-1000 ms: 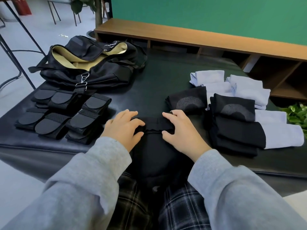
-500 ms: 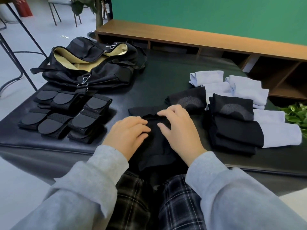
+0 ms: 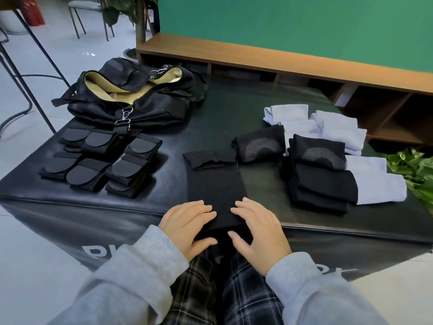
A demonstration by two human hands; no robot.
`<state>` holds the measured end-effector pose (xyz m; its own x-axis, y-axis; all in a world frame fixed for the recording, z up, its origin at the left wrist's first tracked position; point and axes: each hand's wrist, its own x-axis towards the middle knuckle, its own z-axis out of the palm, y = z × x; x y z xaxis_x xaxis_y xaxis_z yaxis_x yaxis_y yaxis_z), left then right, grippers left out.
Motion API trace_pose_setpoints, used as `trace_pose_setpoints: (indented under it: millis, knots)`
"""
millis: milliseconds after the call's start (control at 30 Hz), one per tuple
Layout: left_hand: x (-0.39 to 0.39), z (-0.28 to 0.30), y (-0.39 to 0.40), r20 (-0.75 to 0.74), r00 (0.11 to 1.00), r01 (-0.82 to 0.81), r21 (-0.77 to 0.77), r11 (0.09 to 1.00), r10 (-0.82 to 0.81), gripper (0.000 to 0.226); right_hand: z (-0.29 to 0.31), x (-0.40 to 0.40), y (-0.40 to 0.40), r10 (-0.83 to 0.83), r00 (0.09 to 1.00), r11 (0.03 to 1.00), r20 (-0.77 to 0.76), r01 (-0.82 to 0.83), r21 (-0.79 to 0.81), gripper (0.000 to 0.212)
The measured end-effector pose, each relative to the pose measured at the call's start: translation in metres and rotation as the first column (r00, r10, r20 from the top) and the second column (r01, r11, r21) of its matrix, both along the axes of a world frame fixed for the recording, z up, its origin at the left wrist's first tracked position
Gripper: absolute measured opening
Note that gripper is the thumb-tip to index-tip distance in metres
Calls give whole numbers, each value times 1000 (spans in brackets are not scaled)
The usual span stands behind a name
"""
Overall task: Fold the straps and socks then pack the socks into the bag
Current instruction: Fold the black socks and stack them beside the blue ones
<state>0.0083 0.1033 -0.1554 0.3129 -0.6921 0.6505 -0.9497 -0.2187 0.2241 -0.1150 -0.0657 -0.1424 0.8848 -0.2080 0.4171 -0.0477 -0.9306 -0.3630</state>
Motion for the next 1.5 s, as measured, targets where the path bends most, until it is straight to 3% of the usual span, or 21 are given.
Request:
trace_pose_setpoints:
  millis: [100, 367, 567, 700, 800, 933, 1100, 1500]
  knots:
    - [1, -2, -2, -44, 998, -39, -11, 999, 38, 38, -1, 3, 2, -36, 999, 999, 29, 36, -5, 38]
    - [-6, 8, 4, -326, 942, -107, -58, 993, 82, 43, 0, 4, 4, -82, 989, 979, 123, 57, 195, 21]
    - [-12, 13, 3, -425, 900, -146, -91, 985, 95, 42, 6, 3, 6, -135, 972, 935, 193, 60, 351, 29]
    - [-17, 16, -3, -545, 828, -246, -142, 959, 132, 40, 9, 3, 4, -205, 975, 898, 89, 152, 413, 45]
    - [-18, 16, -5, -556, 814, -284, -130, 950, 167, 37, 11, 3, 3, -213, 975, 908, 60, 175, 380, 48]
    - [-15, 20, -7, -577, 789, -306, -66, 950, 214, 41, 12, 7, 0, -201, 975, 958, 97, 175, 226, 34]
    - [-13, 30, -16, -594, 740, -377, 23, 926, 316, 41, 26, 19, 1, -343, 939, 902, -32, 338, 270, 18]
    - [-9, 50, -31, -569, 659, -502, 156, 851, 493, 35, 42, 38, -1, -449, 857, 851, -253, 497, 172, 20]
